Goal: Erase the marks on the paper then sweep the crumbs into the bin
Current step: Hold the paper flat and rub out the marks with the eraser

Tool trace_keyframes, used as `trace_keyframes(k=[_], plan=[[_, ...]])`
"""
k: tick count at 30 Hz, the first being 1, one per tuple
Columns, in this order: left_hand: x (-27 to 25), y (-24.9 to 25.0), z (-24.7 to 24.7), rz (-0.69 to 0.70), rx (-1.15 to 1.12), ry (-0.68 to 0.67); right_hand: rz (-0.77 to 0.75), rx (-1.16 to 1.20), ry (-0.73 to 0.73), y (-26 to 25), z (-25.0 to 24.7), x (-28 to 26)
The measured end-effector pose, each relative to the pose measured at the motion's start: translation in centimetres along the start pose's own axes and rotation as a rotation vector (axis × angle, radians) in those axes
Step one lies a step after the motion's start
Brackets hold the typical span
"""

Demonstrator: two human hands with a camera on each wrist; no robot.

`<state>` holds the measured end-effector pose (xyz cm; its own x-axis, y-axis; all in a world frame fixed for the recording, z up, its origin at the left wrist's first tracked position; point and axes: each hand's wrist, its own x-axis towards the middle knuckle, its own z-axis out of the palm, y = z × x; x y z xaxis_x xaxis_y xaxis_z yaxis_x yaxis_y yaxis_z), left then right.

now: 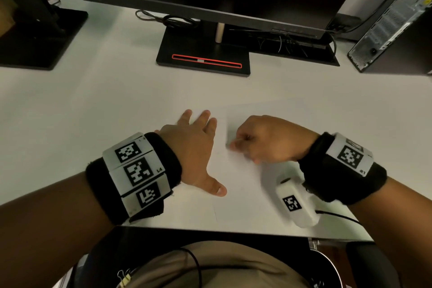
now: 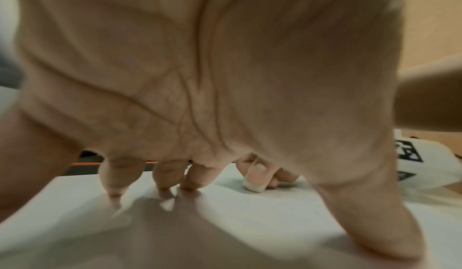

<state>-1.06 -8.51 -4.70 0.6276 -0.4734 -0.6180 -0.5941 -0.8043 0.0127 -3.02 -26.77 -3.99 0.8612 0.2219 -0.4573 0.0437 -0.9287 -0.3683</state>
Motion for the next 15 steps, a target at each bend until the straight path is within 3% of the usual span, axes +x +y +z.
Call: trace_keyframes(k=[5, 8, 11, 15], plan=[[0.1, -0.1, 0.1, 0.004, 0.008, 0.006, -0.104, -0.04, -0.128, -1.1, 1.0, -0.8], [0.0, 0.0, 0.0, -0.003, 0.016, -0.005, -0.028, -0.056, -0.071, 0.1, -0.7, -0.1], [-0.1, 0.0, -0.1, -0.003, 0.013, -0.006, -0.069, -0.017, -0.027, -0.1, -0.8, 0.2], [0.1, -0.1, 0.1, 0.0, 0.03, -0.003, -0.102, 0.038, -0.104, -1.0, -0.7, 0.5]])
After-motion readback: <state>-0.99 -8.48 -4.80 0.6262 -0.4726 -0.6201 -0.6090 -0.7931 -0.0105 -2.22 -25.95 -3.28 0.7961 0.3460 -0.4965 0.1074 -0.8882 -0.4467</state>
